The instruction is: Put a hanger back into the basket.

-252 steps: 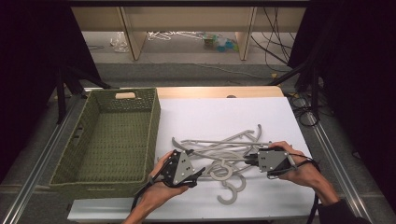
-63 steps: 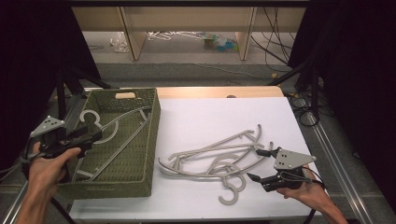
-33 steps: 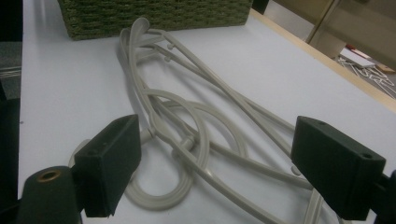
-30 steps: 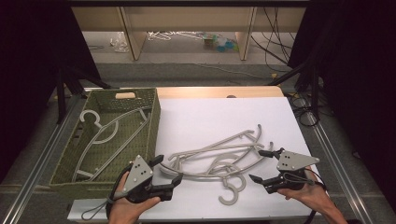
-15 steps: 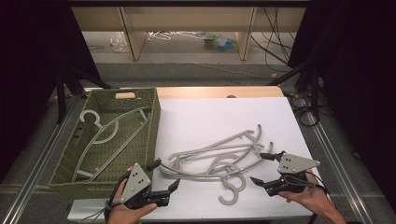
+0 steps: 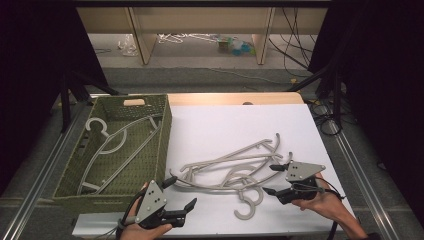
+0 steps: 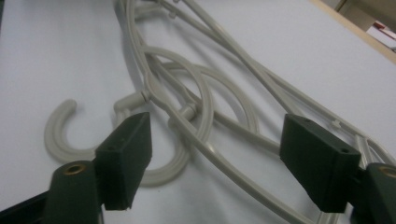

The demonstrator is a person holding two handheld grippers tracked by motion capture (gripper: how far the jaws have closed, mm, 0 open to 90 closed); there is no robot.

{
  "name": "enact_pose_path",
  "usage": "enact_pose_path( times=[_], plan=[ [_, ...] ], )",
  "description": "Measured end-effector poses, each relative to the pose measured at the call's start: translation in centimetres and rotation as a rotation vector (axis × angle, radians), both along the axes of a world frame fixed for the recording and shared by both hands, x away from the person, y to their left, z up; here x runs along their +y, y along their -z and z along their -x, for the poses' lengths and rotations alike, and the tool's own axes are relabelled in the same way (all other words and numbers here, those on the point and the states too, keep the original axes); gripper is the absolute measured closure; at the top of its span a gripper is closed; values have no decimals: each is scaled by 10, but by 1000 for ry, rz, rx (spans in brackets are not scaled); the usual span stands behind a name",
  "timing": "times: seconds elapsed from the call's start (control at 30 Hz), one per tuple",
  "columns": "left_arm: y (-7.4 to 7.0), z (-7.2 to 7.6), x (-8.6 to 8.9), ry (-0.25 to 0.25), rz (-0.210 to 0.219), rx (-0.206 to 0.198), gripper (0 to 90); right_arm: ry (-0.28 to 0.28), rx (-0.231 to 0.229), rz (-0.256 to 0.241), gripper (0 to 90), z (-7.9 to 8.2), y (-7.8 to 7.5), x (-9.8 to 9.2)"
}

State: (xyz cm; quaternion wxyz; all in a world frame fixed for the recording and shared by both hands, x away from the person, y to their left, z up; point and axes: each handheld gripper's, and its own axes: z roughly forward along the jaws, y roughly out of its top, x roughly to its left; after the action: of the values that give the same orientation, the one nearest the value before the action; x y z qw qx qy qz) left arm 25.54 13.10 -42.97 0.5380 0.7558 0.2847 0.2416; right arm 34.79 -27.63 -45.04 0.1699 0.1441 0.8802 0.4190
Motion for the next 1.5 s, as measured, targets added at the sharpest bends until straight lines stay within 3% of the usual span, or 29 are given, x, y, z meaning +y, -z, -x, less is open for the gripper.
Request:
enact_pose_path(
  times=[0.1, 0.13, 0.2, 0.23, 0.3, 0.37, 0.5, 0.6, 0.73, 0.77, 0.97, 1.23, 1.37, 1.43, 1.5],
  plan=[
    [2, 1, -1, 7, -23, 3, 179, -24, -2, 78, 346, -10, 3, 4],
    [2, 1, -1, 7, -23, 3, 179, -24, -2, 78, 346, -10, 3, 4],
    [2, 1, -1, 8, -24, 5, 179, -53, 0, 144, 417, -16, 7, 8],
    [2, 1, -1, 10, -24, 3, 179, -53, 0, 144, 417, -16, 7, 8],
    [3, 1, -2, 16, -23, 5, 179, -81, -5, 218, 450, -17, 10, 12],
    [4, 2, -3, 17, -39, 9, 179, -93, 6, 263, 486, -18, 13, 17],
    [4, 2, -4, 24, -44, 14, 181, -134, -33, 335, 529, -25, 18, 23],
    [3, 2, -3, 18, -33, 9, 183, -154, -23, 343, 574, -29, 22, 25],
    [4, 0, -3, 16, -51, 17, 185, -182, -24, 344, 606, -34, 23, 25],
    [5, 0, -4, 15, -50, 17, 189, -190, -1, 341, 614, -35, 24, 25],
    [6, -1, -6, 33, -73, 31, 194, -271, 31, 335, 683, -45, 23, 24],
    [7, -4, -13, 52, -117, 23, 216, -415, -45, 388, 768, -39, 18, 26],
    [6, -9, -21, 59, -160, 16, 237, -475, -81, 363, 800, -34, 5, 28],
    [6, -12, -26, 62, -176, 21, 250, -496, -77, 333, 811, -32, 1, 27],
    [5, -17, -34, 77, -219, 10, 268, -496, -75, 333, 816, -29, -4, 26]
  ],
)
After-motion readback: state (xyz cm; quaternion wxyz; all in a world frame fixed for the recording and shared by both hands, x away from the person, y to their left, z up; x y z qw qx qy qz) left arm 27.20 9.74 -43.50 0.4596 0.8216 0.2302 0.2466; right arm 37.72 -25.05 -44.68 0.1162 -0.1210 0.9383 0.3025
